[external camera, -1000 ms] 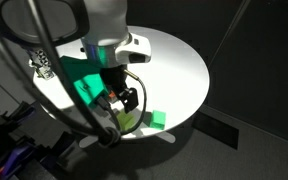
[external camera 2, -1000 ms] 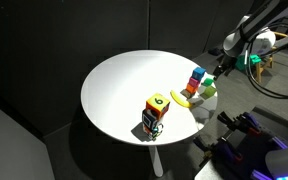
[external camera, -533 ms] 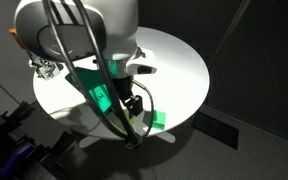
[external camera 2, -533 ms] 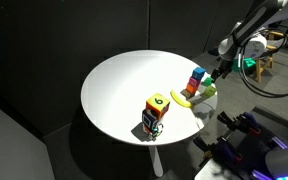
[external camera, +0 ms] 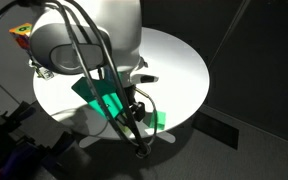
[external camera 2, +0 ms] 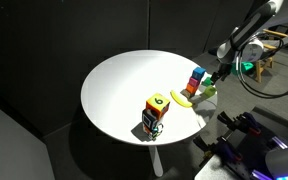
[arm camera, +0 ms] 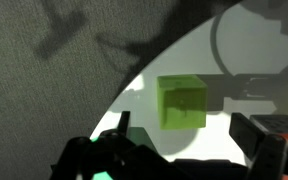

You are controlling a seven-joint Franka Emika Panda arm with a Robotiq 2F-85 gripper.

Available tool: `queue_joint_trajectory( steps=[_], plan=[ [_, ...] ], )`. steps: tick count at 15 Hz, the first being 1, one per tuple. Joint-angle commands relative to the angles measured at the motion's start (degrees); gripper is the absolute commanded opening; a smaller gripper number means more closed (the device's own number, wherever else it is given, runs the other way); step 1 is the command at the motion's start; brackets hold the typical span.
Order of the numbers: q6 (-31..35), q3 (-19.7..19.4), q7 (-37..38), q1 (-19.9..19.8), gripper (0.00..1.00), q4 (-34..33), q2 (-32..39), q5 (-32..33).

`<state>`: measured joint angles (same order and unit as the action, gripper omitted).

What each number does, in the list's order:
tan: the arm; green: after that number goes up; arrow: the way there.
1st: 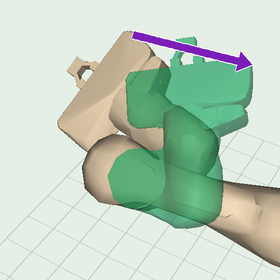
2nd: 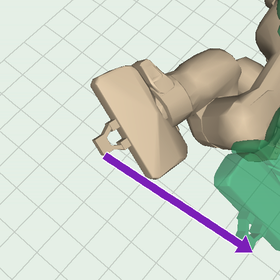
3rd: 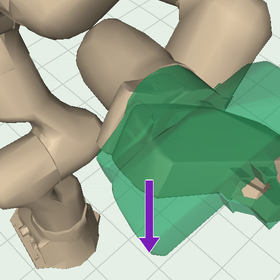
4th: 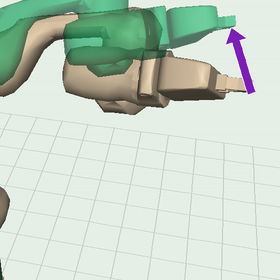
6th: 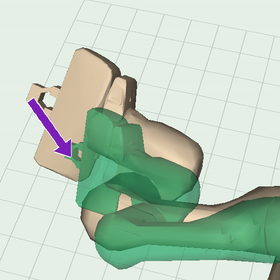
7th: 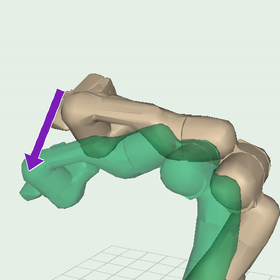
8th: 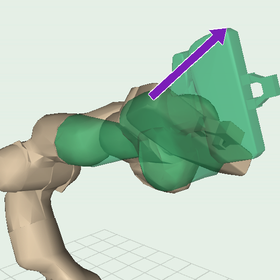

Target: Put the yellow block onto the stack next to it

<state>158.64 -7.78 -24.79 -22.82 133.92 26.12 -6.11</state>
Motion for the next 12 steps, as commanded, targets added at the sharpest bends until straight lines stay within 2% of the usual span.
queue_joint_trajectory(
  steps=[1,4,12],
  plan=[
    [4.11,1.84,-1.6,-2.4,1.0,-0.23,1.36,0.95],
    [6.34,2.87,-1.29,-3.2,1.0,-0.2,2.49,1.39],
    [7.09,5.0,-1.13,-4.52,1.0,-0.46,4.34,2.05]
  ],
)
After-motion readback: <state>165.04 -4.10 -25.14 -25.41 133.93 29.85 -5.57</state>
